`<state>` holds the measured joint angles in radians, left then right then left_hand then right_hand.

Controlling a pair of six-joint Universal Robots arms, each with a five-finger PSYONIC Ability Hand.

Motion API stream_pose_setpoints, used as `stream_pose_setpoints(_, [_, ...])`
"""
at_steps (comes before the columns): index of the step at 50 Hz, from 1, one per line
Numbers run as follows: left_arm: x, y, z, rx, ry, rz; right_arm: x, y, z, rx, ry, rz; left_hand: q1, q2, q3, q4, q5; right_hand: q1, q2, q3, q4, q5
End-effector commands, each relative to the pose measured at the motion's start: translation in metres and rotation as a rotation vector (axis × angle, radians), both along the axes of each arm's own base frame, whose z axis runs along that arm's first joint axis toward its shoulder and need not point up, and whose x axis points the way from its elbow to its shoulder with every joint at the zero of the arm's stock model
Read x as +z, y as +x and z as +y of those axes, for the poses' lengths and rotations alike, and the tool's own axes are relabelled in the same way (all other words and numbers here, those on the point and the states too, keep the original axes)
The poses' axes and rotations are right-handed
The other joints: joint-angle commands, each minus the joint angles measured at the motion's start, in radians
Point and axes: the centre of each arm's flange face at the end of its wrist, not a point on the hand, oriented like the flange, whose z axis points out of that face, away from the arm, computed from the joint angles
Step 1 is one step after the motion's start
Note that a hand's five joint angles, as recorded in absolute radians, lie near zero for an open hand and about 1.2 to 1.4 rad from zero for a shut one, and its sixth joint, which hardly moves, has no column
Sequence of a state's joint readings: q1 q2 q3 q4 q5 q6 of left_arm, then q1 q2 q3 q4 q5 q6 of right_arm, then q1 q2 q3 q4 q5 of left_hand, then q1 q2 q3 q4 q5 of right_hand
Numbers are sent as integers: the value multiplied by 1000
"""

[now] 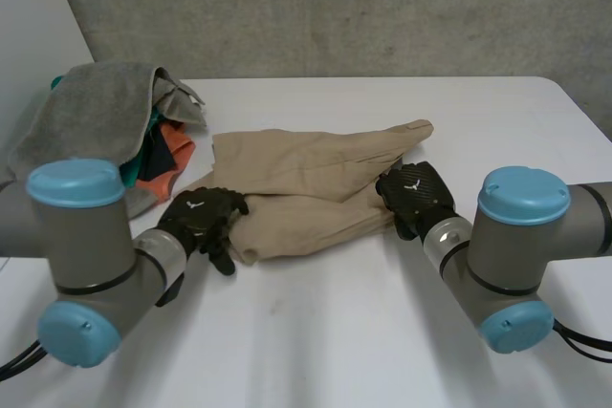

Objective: Fold the laundry.

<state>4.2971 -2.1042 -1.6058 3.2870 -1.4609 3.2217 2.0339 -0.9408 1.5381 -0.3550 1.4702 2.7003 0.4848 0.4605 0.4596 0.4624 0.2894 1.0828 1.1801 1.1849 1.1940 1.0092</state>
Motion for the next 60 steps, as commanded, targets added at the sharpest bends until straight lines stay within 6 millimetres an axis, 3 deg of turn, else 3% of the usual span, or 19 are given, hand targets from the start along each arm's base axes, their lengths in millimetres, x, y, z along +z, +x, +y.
stream_pose_setpoints(1, [-5, -17, -11, 12, 10, 53, 11, -6, 7, -3, -9, 0, 444, 468, 469, 467, 465, 313, 216, 211, 202, 213])
stream_pose_setpoints(5, [-7, -22, -16, 26, 23, 71, 22, -11, 7, -16, -18, 7, 910, 935, 936, 933, 931, 313, 216, 211, 202, 213])
stream_pose_setpoints(8, [3, -16, -20, 65, 12, 65, 36, -18, 6, -30, -31, 19, 911, 936, 937, 934, 932, 313, 216, 211, 202, 213])
stream_pose_setpoints(12, [38, -3, -14, 97, -34, 66, 60, -26, 10, -30, -61, 63, 911, 936, 937, 934, 932, 313, 216, 211, 202, 213])
stream_pose_setpoints(17, [119, 10, 13, 17, -190, 91, 106, -34, 23, -14, -138, 130, 911, 936, 937, 934, 932, 313, 216, 211, 202, 213])
stream_pose_setpoints(20, [160, 16, 32, -60, -272, 80, 148, -39, 36, -7, -216, 135, 911, 936, 937, 934, 932, 313, 216, 211, 202, 213])
stream_pose_setpoints(21, [169, 18, 37, -81, -290, 74, 168, -40, 42, -4, -256, 115, 911, 936, 937, 934, 932, 313, 216, 211, 202, 213])
stream_pose_setpoints(26, [202, 24, 47, -130, -340, 27, 208, -38, 53, 14, -319, 60, 911, 936, 937, 934, 932, 313, 216, 211, 202, 213])
stream_pose_setpoints(30, [194, 25, 43, -139, -278, -59, 202, -33, 47, 25, -262, 81, 911, 936, 937, 934, 932, 313, 216, 211, 202, 213])
stream_pose_setpoints(34, [163, 21, 31, -160, -198, -170, 174, -27, 34, 24, -151, 144, 911, 936, 937, 934, 932, 313, 216, 211, 202, 213])
stream_pose_setpoints(39, [110, 15, -3, -142, -127, -287, 130, -21, 12, 6, -42, 225, 911, 936, 937, 934, 932, 313, 216, 211, 202, 213])
stream_pose_setpoints(43, [97, 0, -29, -130, -183, -261, 100, -9, -13, -21, -42, 224, 911, 936, 937, 934, 932, 313, 216, 211, 202, 213])
stream_pose_setpoints(46, [113, -15, -55, -91, -319, -140, 101, 1, -26, -39, -102, 175, 911, 936, 937, 934, 932, 313, 216, 211, 202, 213])
stream_pose_setpoints(48, [130, -21, -67, -64, -411, -59, 119, 10, -43, -83, -224, 72, 911, 936, 937, 934, 932, 313, 216, 211, 202, 213])
stream_pose_setpoints(50, [165, -27, -84, -21, -579, 61, 138, 15, -51, -113, -314, -14, 911, 936, 937, 934, 932, 313, 216, 211, 202, 213])
stream_pose_setpoints(53, [218, -24, -98, 65, -806, 208, 204, 19, -64, -164, -600, -284, 911, 936, 937, 934, 932, 313, 216, 211, 202, 213])
stream_pose_setpoints(55, [250, -18, -101, 131, -927, 277, 227, 18, -63, -169, -702, -377, 911, 936, 937, 934, 932, 313, 216, 211, 202, 213])
stream_pose_setpoints(56, [258, -17, -101, 148, -958, 292, 246, 17, -61, -166, -802, -455, 911, 936, 937, 934, 932, 313, 216, 211, 202, 213])
stream_pose_setpoints(60, [282, -13, -97, 161, -1024, 321, 274, 18, -55, -152, -960, -546, 911, 936, 937, 934, 932, 313, 216, 211, 202, 213])
